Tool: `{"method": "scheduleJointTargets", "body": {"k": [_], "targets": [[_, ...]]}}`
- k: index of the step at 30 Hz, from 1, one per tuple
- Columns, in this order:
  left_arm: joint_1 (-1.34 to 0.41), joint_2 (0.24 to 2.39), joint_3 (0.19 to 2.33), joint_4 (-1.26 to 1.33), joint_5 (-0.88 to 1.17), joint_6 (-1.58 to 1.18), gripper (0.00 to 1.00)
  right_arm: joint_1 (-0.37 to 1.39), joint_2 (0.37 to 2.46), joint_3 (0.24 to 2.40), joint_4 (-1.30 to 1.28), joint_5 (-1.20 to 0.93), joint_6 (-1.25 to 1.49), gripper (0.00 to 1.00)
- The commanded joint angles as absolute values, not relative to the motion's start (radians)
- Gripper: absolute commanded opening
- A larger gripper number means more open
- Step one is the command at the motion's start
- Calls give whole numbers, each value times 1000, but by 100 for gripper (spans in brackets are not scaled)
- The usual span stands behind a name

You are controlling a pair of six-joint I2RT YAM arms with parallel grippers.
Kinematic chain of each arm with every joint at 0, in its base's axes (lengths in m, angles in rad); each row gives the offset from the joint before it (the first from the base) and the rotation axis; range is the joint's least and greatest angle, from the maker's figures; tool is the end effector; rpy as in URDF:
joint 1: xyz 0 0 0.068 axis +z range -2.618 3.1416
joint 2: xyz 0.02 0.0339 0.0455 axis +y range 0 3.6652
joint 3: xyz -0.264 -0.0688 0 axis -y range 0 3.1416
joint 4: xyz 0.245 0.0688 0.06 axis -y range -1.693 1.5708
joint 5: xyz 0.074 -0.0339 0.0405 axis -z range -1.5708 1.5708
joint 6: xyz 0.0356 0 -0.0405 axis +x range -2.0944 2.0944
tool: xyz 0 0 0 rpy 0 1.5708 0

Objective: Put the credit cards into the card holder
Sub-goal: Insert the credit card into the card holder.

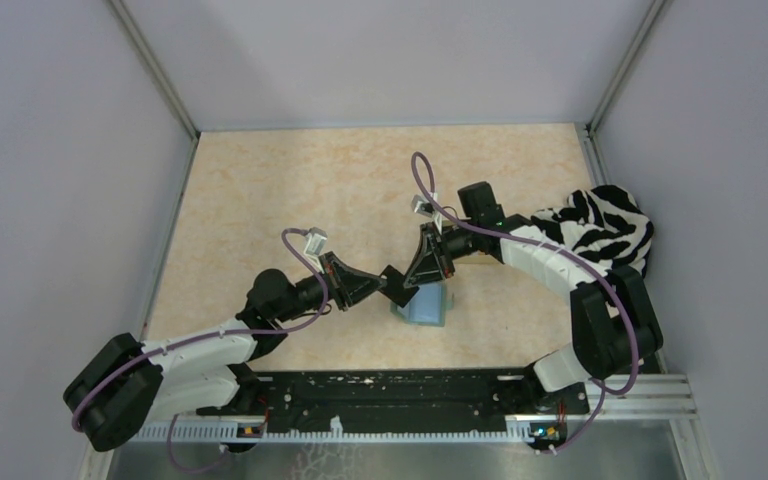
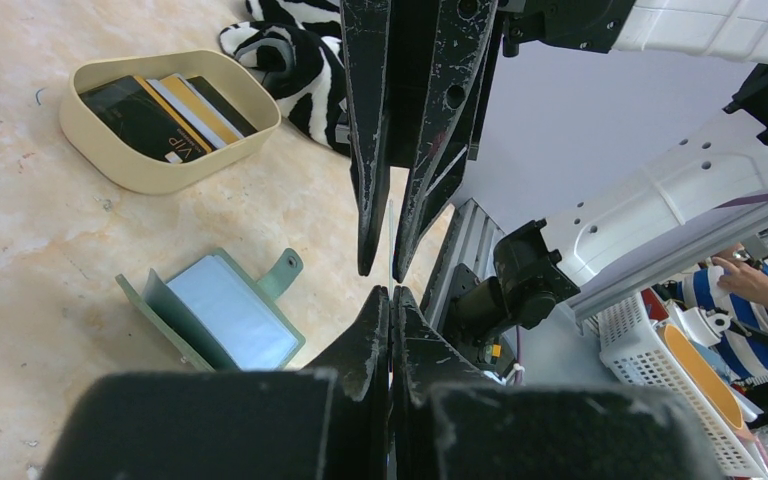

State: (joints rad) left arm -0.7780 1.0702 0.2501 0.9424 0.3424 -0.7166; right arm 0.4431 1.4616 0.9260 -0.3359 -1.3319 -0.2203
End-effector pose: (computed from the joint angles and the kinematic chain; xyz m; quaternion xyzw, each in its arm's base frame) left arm 0.1419 -0.1566 0.2200 0.1476 0.6487 -0.5844 0.4647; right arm 0.2432 0.1537 0.2394 -0.4407 0.6296 0.6068 0.2032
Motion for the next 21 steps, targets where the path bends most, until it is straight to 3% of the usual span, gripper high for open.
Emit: {"method": "scheduleJointTargets", "body": {"k": [1, 9, 21], "targets": [[-773, 1067, 244, 979, 360, -705, 0, 456, 1459, 981, -336, -1339, -264, 18], [-773, 1072, 251, 934, 370, -690, 0, 456, 1459, 1018, -445, -1307, -372, 28], [-773, 1051, 307, 701, 356, -585, 0, 428, 1466, 1101, -610, -1204, -526, 34]]}}
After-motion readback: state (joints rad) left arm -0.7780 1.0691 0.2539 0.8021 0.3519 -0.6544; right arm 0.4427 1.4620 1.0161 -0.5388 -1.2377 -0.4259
